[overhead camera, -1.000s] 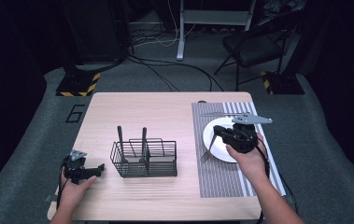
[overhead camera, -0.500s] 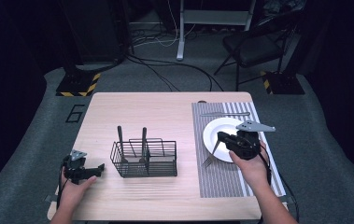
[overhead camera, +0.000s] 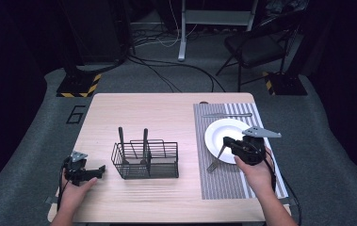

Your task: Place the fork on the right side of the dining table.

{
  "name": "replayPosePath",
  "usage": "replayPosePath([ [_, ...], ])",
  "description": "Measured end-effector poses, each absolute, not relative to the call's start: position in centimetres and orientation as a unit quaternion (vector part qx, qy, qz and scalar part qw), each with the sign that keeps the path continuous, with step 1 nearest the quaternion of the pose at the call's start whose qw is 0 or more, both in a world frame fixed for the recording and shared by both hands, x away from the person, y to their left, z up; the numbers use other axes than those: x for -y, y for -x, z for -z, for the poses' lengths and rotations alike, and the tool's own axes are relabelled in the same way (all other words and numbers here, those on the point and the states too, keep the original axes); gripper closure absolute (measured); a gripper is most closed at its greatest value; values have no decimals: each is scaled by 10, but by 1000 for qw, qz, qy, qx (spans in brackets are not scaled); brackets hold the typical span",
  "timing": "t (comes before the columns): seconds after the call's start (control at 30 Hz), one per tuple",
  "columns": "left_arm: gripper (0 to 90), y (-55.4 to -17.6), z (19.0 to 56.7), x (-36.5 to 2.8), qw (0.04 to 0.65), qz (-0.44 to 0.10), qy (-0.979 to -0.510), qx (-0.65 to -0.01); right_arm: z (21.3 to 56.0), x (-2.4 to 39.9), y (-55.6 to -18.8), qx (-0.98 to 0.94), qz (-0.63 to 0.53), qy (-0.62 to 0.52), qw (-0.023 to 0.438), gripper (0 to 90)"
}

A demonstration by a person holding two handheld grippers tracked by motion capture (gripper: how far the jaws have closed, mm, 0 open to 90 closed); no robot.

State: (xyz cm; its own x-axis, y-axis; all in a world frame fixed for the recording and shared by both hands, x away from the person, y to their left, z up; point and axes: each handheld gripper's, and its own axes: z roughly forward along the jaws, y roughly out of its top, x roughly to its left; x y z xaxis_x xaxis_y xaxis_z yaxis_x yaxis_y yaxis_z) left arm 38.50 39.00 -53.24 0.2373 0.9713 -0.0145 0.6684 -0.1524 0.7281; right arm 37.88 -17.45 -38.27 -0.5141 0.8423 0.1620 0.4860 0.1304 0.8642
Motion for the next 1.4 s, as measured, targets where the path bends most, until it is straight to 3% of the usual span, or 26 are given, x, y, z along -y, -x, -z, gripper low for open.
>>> replayPosePath([
  [1.4, 4, -385, 532, -390, 316, -240, -720, -569, 439, 260, -370, -612, -519, -581, 134, 819],
])
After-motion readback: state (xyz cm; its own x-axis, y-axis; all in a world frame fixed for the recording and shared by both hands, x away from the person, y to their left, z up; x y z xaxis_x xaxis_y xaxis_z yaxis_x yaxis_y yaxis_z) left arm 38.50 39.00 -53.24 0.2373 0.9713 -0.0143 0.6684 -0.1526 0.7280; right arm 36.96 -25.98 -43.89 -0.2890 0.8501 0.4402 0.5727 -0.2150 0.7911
